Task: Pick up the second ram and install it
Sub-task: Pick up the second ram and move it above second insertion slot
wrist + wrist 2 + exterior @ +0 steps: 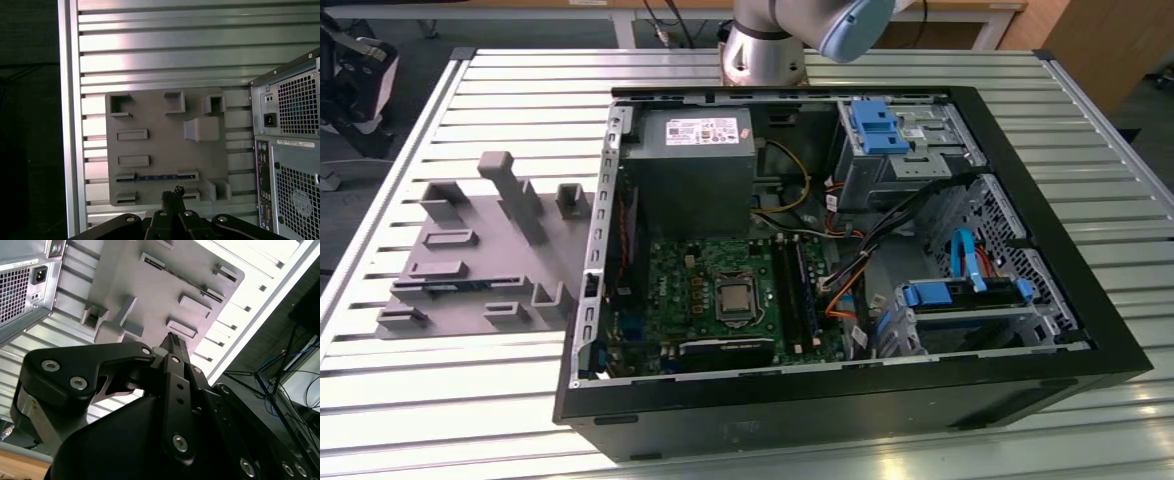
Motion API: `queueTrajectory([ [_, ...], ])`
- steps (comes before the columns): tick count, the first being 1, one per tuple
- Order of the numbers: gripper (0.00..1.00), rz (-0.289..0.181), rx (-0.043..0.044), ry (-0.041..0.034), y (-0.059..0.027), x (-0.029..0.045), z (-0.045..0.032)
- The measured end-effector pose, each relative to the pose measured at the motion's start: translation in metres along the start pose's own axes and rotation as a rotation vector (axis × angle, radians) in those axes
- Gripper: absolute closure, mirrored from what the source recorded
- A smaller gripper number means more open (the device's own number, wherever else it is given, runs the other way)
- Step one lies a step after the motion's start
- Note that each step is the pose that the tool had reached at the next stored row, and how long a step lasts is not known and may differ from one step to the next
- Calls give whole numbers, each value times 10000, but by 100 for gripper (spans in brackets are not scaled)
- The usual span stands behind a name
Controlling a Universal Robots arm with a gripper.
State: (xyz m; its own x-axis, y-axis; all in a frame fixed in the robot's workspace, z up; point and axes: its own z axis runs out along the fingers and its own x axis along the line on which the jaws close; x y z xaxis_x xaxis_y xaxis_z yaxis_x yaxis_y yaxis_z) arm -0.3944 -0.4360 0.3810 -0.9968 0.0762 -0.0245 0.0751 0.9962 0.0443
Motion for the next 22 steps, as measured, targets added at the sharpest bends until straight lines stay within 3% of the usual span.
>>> queueTrajectory([
  [14,89,-36,-1,2,-2,29,-1],
  [22,89,-1358,-34,60,-2,29,7],
])
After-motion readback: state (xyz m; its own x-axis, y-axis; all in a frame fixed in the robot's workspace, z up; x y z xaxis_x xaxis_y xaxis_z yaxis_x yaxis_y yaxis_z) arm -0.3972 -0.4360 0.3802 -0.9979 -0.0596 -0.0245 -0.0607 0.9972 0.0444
